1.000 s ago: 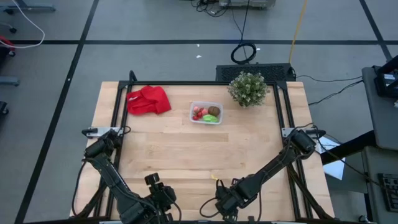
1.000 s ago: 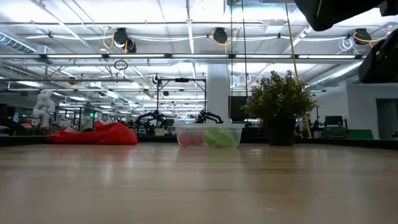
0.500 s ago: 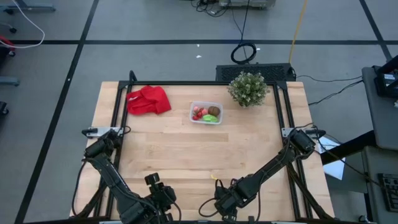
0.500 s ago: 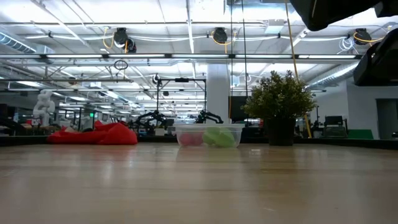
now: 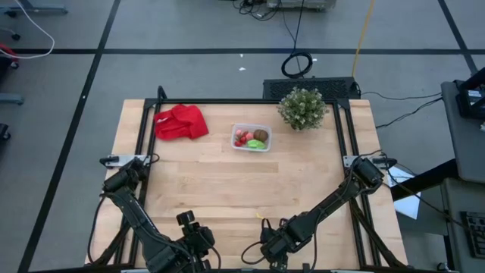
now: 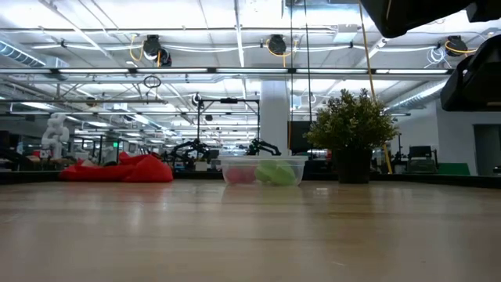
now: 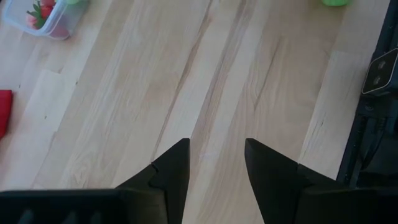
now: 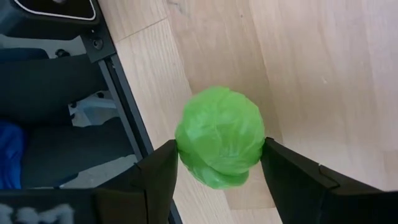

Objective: Pick and placing Produce into tupperware
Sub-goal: Put the cabbage into the bin

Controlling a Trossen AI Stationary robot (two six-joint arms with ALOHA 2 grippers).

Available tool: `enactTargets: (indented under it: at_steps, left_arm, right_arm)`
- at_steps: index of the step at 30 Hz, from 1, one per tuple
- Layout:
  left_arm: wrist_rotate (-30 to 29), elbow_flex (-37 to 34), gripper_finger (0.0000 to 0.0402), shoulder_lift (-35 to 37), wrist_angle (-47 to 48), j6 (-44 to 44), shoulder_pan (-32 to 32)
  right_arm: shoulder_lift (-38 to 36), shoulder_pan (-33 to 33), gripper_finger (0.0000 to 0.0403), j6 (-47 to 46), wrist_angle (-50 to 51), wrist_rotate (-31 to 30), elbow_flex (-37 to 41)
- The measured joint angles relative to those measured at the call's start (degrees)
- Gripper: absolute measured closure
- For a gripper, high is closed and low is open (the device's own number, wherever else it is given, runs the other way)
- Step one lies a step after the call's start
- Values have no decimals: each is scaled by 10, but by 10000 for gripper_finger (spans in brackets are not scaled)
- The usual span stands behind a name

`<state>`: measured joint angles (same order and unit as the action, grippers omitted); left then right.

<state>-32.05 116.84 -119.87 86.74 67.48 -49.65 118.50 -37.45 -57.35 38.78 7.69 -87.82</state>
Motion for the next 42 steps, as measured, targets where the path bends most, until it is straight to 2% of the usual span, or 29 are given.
enactTargets:
  at_steps: [8,15,23,42]
  left_arm:
    - [0,0,243,0,0,1,-1]
    - [0,0,243,0,0,2,-7]
    - [-10,0,243,0,0,6,-12]
    - [-10,0,243,0,0,3,-12]
  right_arm:
    - [0,0,191,30,6,0,0]
    - [-2,11,191,-7,38,1,-1]
    - [-2,24,190,-4,57,6,-1]
    - [-1,51,190,38,154,15,0]
